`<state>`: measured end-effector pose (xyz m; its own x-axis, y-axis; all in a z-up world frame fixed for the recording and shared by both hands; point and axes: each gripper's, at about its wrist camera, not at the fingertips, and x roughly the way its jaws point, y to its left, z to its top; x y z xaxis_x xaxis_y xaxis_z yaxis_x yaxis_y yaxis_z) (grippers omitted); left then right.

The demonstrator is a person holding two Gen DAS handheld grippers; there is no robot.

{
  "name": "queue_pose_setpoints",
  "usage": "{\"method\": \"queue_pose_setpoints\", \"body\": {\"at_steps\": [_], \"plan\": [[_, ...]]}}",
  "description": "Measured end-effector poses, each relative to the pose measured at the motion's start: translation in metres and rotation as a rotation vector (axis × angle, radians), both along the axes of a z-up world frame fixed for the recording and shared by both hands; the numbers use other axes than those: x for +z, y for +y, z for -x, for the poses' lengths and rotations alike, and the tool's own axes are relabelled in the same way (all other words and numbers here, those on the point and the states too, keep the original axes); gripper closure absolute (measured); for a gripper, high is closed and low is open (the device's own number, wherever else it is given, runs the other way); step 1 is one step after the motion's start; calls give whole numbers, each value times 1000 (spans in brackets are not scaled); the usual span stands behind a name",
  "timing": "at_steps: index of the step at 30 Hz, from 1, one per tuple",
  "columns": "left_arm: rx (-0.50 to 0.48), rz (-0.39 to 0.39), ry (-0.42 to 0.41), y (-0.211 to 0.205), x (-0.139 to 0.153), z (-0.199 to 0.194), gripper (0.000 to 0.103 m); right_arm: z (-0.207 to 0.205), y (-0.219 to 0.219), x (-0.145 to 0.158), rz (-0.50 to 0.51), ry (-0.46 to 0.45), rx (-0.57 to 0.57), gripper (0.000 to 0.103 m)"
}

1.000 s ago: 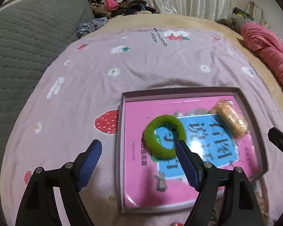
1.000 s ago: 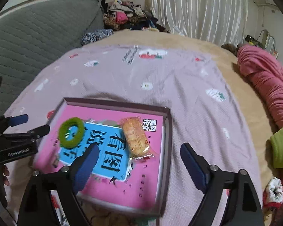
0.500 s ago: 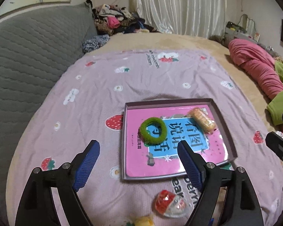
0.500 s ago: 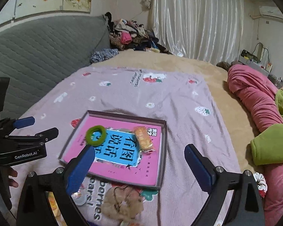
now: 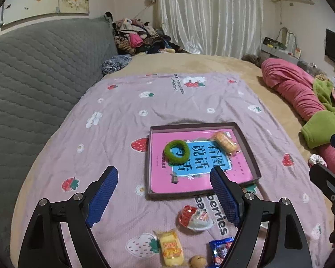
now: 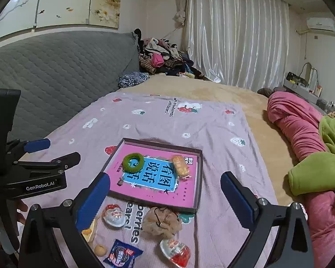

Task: Organize objects
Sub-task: 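Withdraw both tools from the tray back toward the remaining snacks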

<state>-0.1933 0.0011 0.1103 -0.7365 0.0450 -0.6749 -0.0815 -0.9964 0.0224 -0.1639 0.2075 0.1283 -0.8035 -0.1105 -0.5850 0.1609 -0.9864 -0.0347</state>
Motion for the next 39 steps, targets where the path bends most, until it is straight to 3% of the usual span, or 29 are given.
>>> {"method": "queue_pose_setpoints", "body": {"at_steps": [17, 39], "plan": [[-32, -5, 13, -1, 3, -63, 17, -53, 11, 0, -9, -4, -20, 3], [-42, 0, -69, 0, -39, -95, 17, -93, 23, -33, -30, -65, -34, 2]]}}
